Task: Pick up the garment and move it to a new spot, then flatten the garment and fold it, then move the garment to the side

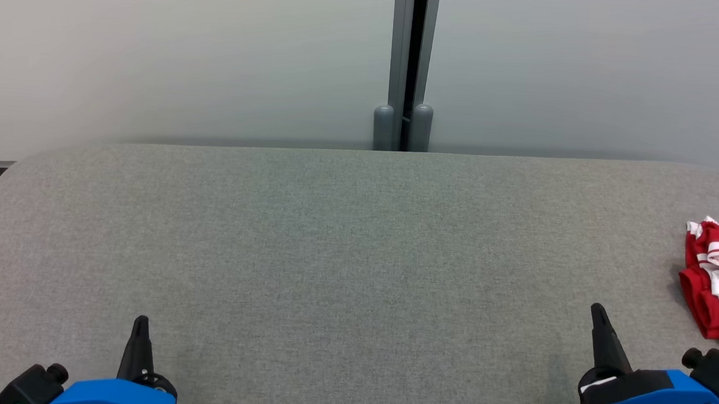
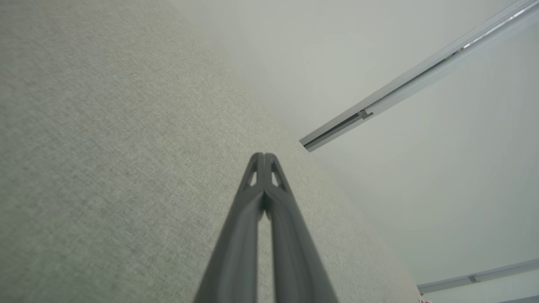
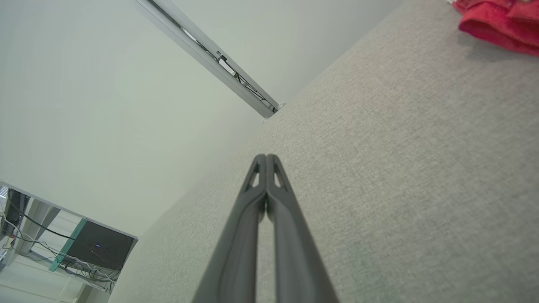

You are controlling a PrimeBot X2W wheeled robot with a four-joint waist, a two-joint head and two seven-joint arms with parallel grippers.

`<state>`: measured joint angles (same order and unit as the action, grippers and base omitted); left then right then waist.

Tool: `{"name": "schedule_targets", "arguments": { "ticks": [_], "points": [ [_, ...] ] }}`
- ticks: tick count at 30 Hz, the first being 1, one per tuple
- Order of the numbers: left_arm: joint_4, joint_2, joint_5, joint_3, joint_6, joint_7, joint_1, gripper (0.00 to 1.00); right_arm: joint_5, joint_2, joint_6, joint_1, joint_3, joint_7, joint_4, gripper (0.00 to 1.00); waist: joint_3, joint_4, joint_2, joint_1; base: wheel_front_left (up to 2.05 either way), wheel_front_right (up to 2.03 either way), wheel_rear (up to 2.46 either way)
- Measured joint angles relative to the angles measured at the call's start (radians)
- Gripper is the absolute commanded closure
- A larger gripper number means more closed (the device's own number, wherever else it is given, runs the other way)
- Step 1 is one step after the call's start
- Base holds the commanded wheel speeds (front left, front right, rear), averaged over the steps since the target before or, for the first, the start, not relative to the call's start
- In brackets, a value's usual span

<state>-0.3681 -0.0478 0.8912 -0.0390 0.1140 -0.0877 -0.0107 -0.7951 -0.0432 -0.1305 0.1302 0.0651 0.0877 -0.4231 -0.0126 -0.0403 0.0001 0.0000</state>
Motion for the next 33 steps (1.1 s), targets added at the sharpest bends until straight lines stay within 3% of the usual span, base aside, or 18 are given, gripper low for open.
{"name": "schedule_targets", "arguments": {
  "ticks": [33],
  "points": [
    [0.057, -0.001, 0.339, -0.037, 0.006, 0.095, -0.041, 1.0, -0.384, -0.001, 0.0, -0.009, 0.023, -0.096, 0.085, 1.0, 0.006, 0.016, 0.0, 0.0, 0.0, 0.0, 0.0]
  ]
}}
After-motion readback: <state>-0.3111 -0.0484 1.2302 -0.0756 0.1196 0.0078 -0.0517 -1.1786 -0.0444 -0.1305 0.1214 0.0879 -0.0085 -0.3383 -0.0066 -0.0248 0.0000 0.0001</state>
